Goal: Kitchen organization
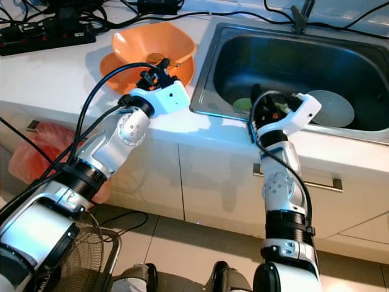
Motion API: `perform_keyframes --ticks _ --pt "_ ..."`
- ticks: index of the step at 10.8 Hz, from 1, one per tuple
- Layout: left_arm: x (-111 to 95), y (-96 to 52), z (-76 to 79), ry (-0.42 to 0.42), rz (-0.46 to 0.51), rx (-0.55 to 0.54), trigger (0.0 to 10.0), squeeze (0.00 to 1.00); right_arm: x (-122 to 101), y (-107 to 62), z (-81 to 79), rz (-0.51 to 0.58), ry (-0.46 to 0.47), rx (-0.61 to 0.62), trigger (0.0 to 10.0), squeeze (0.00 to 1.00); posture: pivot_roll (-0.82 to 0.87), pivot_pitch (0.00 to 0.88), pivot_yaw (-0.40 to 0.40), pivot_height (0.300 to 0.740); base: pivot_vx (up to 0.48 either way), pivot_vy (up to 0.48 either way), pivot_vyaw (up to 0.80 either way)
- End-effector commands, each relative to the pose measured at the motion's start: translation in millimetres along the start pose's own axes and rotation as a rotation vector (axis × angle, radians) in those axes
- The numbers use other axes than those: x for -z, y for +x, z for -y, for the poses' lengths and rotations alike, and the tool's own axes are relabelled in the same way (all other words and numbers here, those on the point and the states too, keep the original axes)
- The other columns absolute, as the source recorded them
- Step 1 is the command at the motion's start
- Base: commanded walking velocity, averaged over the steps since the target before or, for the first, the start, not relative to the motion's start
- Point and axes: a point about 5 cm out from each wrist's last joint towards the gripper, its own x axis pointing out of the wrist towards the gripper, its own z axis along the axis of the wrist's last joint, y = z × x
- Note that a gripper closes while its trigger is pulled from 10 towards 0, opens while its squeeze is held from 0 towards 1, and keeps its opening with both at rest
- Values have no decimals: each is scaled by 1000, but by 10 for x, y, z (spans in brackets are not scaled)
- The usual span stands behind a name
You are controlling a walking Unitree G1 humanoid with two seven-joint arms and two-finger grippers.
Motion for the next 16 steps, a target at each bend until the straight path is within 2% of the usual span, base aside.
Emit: perform_keyframes --ticks 1,3,7,13,14,15,16 --pt "-60 38 -38 14 25 -19 10000 0 63 -55 24 -34 -6 -18 10000 0 148 143 -11 740 0 0 0" --pt "-61 47 -30 16 29 -19 10000 0 40 -103 -67 -40 15 -138 10000 0 148 142 -10 740 0 0 0" --pt "-79 80 3 17 39 -11 10000 0 93 -166 -216 -71 29 -283 10000 0 144 136 -9 740 0 0 0" --pt "-133 190 -37 31 47 -9 10000 0 112 -186 -257 -84 42 -313 10000 0 144 144 -8 740 0 0 0" --pt "-139 199 -27 29 47 -7 4157 0 106 -186 -262 -82 44 -315 10000 0 141 143 -7 740 0 0 0" --pt "-156 210 -11 27 52 -7 1647 0 102 -187 -264 -78 48 -314 10000 0 142 142 -7 740 0 0 0" --pt "-156 210 -9 28 52 -8 1804 0 104 -187 -265 -78 49 -313 10000 0 140 142 -6 740 0 0 0"
